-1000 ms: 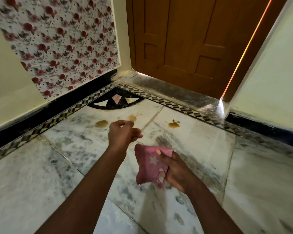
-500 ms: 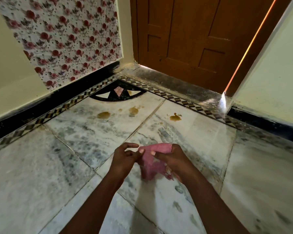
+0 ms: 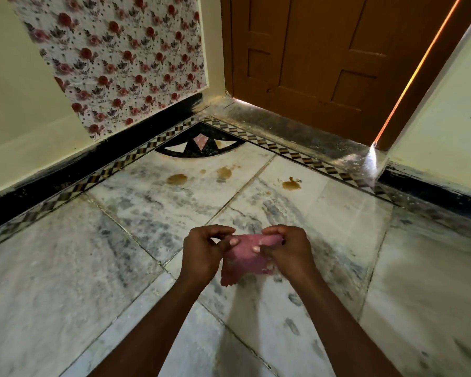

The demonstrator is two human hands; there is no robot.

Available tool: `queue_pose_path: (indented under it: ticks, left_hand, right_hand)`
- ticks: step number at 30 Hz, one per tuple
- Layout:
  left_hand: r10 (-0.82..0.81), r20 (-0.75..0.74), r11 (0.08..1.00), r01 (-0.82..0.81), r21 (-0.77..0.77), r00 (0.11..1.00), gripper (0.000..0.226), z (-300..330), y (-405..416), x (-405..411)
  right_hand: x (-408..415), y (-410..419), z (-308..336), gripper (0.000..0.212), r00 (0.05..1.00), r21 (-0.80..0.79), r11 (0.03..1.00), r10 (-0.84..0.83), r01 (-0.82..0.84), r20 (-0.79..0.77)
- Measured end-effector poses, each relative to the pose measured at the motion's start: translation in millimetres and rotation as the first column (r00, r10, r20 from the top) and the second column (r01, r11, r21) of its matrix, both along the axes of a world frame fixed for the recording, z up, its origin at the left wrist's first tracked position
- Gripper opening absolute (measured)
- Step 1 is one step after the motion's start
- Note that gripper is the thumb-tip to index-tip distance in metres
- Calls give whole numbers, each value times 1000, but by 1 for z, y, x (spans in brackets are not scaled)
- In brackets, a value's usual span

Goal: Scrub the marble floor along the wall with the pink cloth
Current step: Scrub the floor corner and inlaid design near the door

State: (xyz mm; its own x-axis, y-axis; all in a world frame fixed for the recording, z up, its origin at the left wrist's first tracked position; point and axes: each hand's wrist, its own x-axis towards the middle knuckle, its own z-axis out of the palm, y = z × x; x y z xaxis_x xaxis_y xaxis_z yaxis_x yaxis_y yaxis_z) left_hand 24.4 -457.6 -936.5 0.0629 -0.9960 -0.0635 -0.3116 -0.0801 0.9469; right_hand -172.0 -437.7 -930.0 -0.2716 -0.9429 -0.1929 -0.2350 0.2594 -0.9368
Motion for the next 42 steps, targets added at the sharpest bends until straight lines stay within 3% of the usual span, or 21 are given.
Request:
queue_pose_path:
  ticks: [3,7,10,13,15,17,19,22,25,27,30,33,35,37,39,42]
  left_hand:
    - [-32,73,997,37,-66,997,19,2,-13,-5]
    - [-52,140,984,74,-161,989,15,6,-48,-16]
    - [-7,103,967,33,-252,995,12,16,-87,-23]
    - [-98,73,948,116,-296,992,13,19,-112,-18]
    - [-157,115,946,183,-266,981,25,2,-118,-8]
    - [-192,132,972,207,-113,972,27,-35,-119,7]
    - [-224,211,974,226,15,952,31,-74,-115,26]
    - [-154,380,980,191,-61,912,26,-110,-115,60]
    - [-9,507,989,83,-125,862,37,-122,-140,112]
    - [51,609,991,38,-132,792,47,-125,-161,154]
    - [78,777,997,-72,-42,625,57,-133,-178,211]
    - [105,825,989,-146,-28,555,76,-137,-172,243]
    - [114,833,992,-111,-63,541,83,-138,-170,252]
    - [136,832,989,-116,-86,537,86,-139,-171,256]
    - [137,838,989,-126,-82,528,86,-145,-172,259]
    - [126,843,990,-122,-72,523,80,-152,-174,263]
  right_hand:
    - [-6,-20,0,24,959,-17,996,78,-86,-273]
    - [-21,-65,6,11,940,-135,989,5,-54,-341]
    - [-26,-86,30,12,904,-286,956,-61,-69,-424]
    - [-30,-95,31,14,859,-374,915,-65,-152,-508]
    - [-35,-96,7,21,849,-271,942,27,-199,-528]
    - [-33,-92,-28,31,839,-67,975,146,-212,-523]
    - [-24,-88,-61,41,820,-22,971,187,-236,-540]
    - [-3,-102,-103,53,751,-44,941,239,-335,-616]
    - [29,-127,-136,69,645,99,942,294,-321,-705]
    - [52,-152,-153,77,547,74,964,206,-254,-811]
    - [90,-219,-163,84,524,145,968,234,-207,-819]
    - [137,-252,-158,83,487,106,939,263,-327,-833]
    - [149,-226,-158,79,400,94,879,305,-467,-864]
    - [133,-189,-157,76,326,116,854,315,-507,-891]
    - [104,-174,-159,74,351,75,912,229,-402,-908]
    - [102,-224,-170,81,407,63,995,88,-74,-909]
